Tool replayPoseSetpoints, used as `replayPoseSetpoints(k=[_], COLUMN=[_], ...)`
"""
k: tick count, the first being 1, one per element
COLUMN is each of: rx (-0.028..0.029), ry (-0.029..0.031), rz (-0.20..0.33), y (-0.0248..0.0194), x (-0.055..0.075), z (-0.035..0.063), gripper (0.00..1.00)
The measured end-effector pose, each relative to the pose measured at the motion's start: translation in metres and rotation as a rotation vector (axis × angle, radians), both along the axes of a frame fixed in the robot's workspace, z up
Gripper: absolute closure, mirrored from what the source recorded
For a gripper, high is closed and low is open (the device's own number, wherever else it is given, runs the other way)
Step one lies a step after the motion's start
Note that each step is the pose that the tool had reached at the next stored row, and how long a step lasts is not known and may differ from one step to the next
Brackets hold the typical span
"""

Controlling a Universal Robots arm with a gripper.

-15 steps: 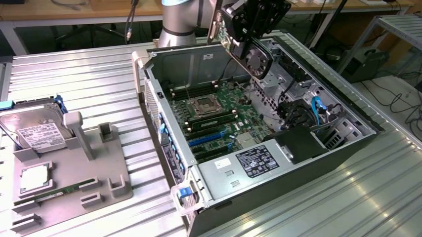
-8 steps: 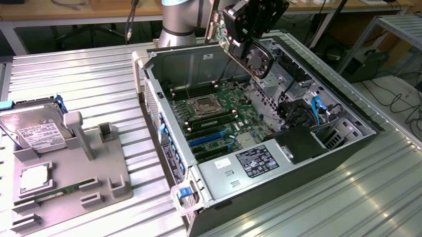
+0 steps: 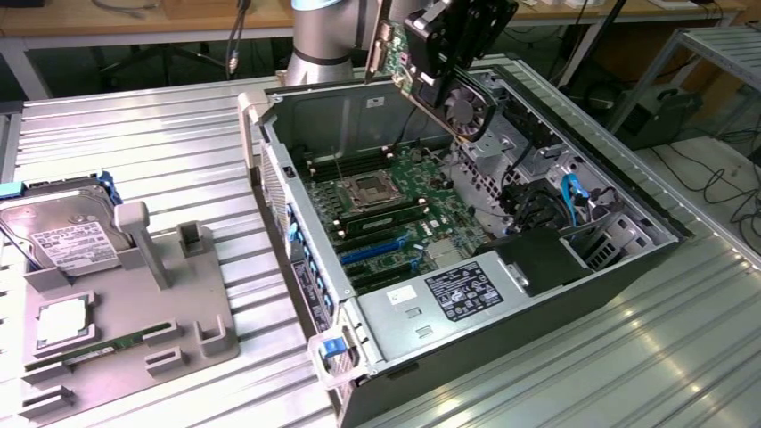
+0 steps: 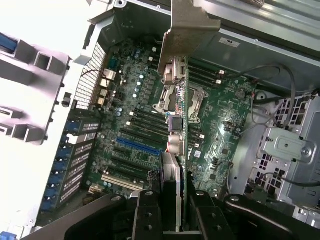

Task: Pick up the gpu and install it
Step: 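Insert the gpu into the slot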

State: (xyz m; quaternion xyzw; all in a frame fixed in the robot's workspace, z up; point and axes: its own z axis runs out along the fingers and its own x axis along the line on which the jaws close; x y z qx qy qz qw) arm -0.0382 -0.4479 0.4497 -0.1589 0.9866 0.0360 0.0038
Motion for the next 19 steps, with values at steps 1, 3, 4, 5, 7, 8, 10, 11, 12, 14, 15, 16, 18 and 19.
replayPoseSetpoints(k=[1,3,4,5,7,8,10,11,12,14,15,16,18,19], rx=[0.0000,0.0000,0.0000,0.0000,0.0000,0.0000,0.0000,0.0000,0.0000,0.0000,0.0000,0.0000,0.0000,0.0000], ry=[0.0000,0.0000,0.0000,0.0000,0.0000,0.0000,0.0000,0.0000,0.0000,0.0000,0.0000,0.0000,0.0000,0.0000], rz=[0.016,0.031,0.038,0.044,0.054,0.060,0.071,0.077,0.084,0.099,0.110,0.118,0.139,0.147], y=[0.0000,0.0000,0.0000,0.0000,0.0000,0.0000,0.0000,0.0000,0.0000,0.0000,0.0000,0.0000,0.0000,0.0000], x=[0.0000,0.0000,0.0000,0.0000,0.0000,0.0000,0.0000,0.0000,0.0000,0.0000,0.0000,0.0000,0.0000,0.0000], z=[0.0000,0.0000,0.0000,0.0000,0.0000,0.0000,0.0000,0.0000,0.0000,0.0000,0.0000,0.0000,0.0000,0.0000], gripper=[0.73,0.73,0.73,0.73,0.73,0.73,0.73,0.73,0.73,0.73,0.73,0.73,0.73,0.73])
